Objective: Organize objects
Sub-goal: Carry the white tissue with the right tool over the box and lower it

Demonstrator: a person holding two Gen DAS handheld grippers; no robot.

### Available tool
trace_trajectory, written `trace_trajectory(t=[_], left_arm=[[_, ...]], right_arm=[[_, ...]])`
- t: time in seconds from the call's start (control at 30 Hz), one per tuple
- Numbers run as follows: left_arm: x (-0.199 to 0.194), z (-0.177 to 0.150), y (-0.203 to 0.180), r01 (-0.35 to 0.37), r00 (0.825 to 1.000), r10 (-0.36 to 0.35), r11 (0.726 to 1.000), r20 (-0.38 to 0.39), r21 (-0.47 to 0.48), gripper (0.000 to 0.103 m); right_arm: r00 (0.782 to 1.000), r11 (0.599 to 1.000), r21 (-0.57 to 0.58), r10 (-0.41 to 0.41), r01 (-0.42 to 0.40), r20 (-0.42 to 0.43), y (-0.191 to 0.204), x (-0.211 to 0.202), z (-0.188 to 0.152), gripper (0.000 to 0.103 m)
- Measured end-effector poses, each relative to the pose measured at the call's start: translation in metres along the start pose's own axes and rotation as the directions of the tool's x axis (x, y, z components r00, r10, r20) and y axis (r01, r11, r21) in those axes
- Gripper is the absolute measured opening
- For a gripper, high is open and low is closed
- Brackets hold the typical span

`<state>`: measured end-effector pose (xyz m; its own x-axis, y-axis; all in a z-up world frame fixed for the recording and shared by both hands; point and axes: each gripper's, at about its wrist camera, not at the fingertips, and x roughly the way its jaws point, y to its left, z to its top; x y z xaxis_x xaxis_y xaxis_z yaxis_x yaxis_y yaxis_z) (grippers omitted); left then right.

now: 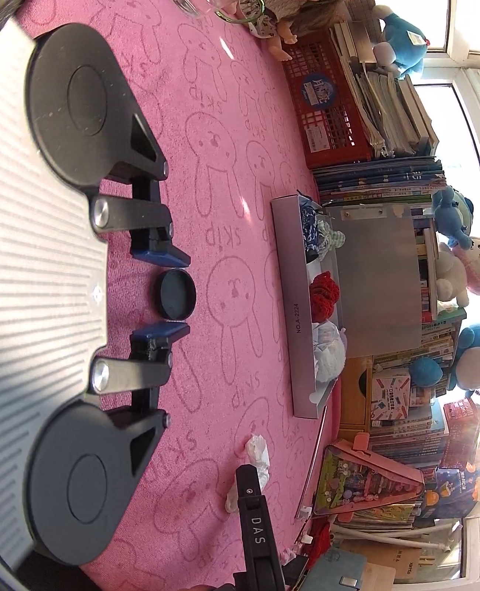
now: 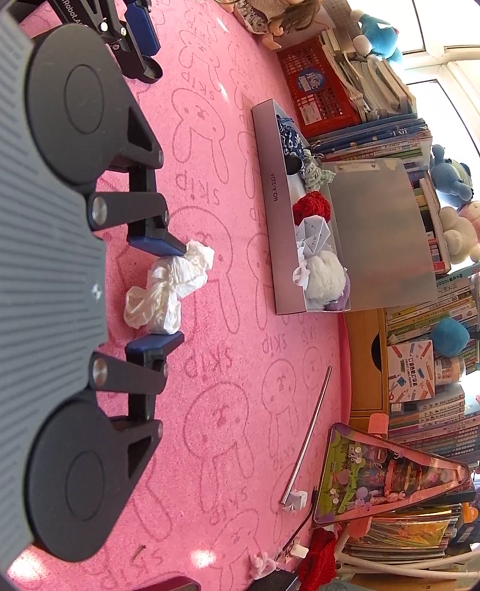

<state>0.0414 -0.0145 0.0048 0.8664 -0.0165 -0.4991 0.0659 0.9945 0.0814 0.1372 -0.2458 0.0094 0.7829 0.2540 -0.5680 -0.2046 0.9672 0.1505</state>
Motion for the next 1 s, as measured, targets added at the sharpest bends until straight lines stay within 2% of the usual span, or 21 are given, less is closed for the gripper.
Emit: trace_trajectory(t=[0.2,0.27,0.33,0.4,0.5,1.0], left_arm=[[0.009,0.003,-0.003,-0.012,1.0,0.012,1.0,0.007,0.007,0.038],[0.009,0.003,-0.004,-0.027,1.0,0.026,1.0,0.011,0.016,0.046],[0.01,0.003,-0.002,-0.03,0.999,0.03,0.999,0.011,0.01,0.048],[0.01,0.003,0.0,-0.024,1.0,0.024,1.0,0.005,-0.003,0.047],[0.009,0.005,-0.001,-0.012,1.0,0.012,1.0,0.001,-0.002,0.037],[0.002,0.018,0.002,0.003,0.999,-0.002,1.0,0.035,-0.013,0.037]], right_arm=[[1.0,0.999,-0.043,-0.014,0.015,0.004,0.007,0.001,-0.002,0.05],[1.0,0.999,-0.05,-0.018,0.019,0.005,0.008,0.001,-0.002,0.05],[1.0,0.998,-0.054,-0.023,0.023,0.006,0.009,0.001,-0.003,0.05],[1.0,0.998,-0.057,-0.024,0.024,0.006,0.009,0.001,-0.003,0.05],[1.0,0.998,-0.058,-0.024,0.025,0.006,0.009,0.0,-0.003,0.05],[1.0,0.999,-0.031,0.015,-0.014,0.016,0.011,-0.006,0.007,0.047]])
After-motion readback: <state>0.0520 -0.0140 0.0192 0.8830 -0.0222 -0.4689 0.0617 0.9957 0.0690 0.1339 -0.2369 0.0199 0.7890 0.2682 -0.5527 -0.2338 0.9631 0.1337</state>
